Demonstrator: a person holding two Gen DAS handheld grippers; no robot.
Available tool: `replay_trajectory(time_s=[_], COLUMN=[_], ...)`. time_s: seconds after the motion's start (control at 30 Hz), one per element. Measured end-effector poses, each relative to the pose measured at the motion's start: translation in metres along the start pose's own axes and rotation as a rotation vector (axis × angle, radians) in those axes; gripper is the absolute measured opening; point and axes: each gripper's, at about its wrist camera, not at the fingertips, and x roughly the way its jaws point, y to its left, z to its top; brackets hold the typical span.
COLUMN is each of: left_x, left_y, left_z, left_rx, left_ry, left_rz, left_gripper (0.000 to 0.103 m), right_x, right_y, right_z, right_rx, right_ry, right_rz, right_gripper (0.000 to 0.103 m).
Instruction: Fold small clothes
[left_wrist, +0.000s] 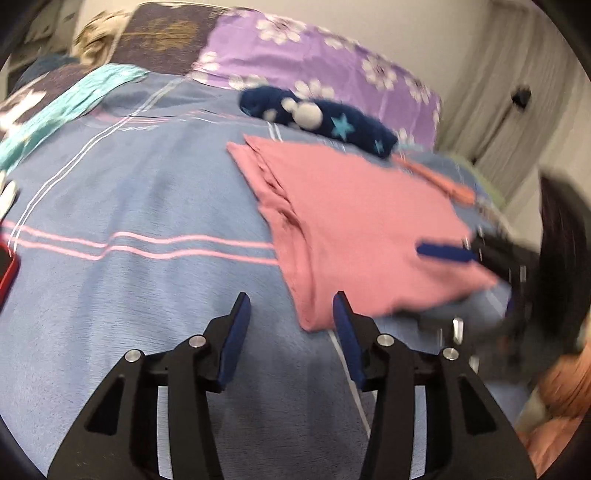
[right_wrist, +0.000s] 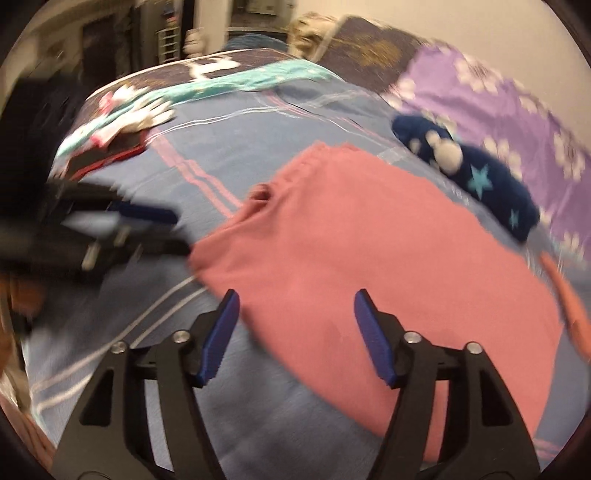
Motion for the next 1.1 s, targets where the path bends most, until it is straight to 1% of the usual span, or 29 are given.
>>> replay_trajectory(time_s=[0.03, 0.1, 0.2, 0.33, 0.4, 0.57, 0.63, 0.7, 0.73, 0.8, 0.83, 0.87, 0.93, 1.0, 1.07, 1.1], left_x=[-0.004, -0.007, -0.007, -0.001, 0.001, 0.002, 0.002, 0.003, 0.003, 0.003, 0.003, 0.003, 0.003, 0.008, 0.023, 0.030], left_y=[0.010, 0.020, 0.029, 0.034, 0.037, 0.049, 0.055, 0.059, 0.061, 0.061, 0.060, 0.059, 0.058, 0.053, 0.047, 0.045], left_z=[0.002, 0.004, 0.002, -0.004, -0.004, -0.006, -0.007, -0.008, -0.008, -0.005, -0.002, 0.003, 0.016, 0.036, 0.059, 0.066], left_rx=[-0.046, -0.091, -0.124, -0.141, -0.155, -0.211, -0.247, -0.271, -0.283, -0.285, -0.280, -0.270, -0.248, -0.220, -0.190, -0.187], left_ry=[-0.021, -0.040, -0.039, -0.019, -0.017, -0.022, -0.029, -0.031, -0.031, -0.029, -0.026, -0.023, -0.026, -0.016, 0.027, 0.044], left_rz=[-0.007, 0.004, 0.017, -0.002, -0.025, -0.088, -0.121, -0.140, -0.147, -0.144, -0.135, -0.126, -0.137, -0.186, -0.249, -0.255], left_gripper=[0.048, 0.048, 0.048, 0.050, 0.053, 0.054, 0.054, 0.054, 0.054, 0.054, 0.054, 0.054, 0.054, 0.055, 0.060, 0.062], right_x=[0.000, 0.004, 0.013, 0.021, 0.029, 0.049, 0.058, 0.066, 0.068, 0.068, 0.067, 0.066, 0.062, 0.057, 0.058, 0.060], right_y=[0.007, 0.025, 0.037, 0.036, 0.036, 0.035, 0.036, 0.039, 0.040, 0.044, 0.047, 0.050, 0.053, 0.048, 0.039, 0.036], right_z=[-0.001, -0.003, -0.005, 0.000, 0.004, 0.021, 0.028, 0.035, 0.038, 0.040, 0.039, 0.037, 0.034, 0.032, 0.033, 0.034], right_rx=[-0.034, -0.122, -0.188, -0.184, -0.175, -0.115, -0.105, -0.118, -0.117, -0.123, -0.134, -0.148, -0.159, -0.137, -0.100, -0.085], right_ry=[-0.001, 0.012, 0.033, 0.045, 0.057, 0.060, 0.040, 0.019, 0.017, 0.020, 0.023, 0.030, 0.038, 0.041, 0.054, 0.062], right_rz=[-0.010, -0.047, -0.103, -0.154, -0.171, -0.213, -0.253, -0.311, -0.331, -0.325, -0.310, -0.297, -0.286, -0.278, -0.275, -0.274], right_gripper=[0.075, 0.076, 0.076, 0.078, 0.079, 0.082, 0.082, 0.082, 0.081, 0.067, 0.050, 0.040, 0.034, 0.034, 0.034, 0.034])
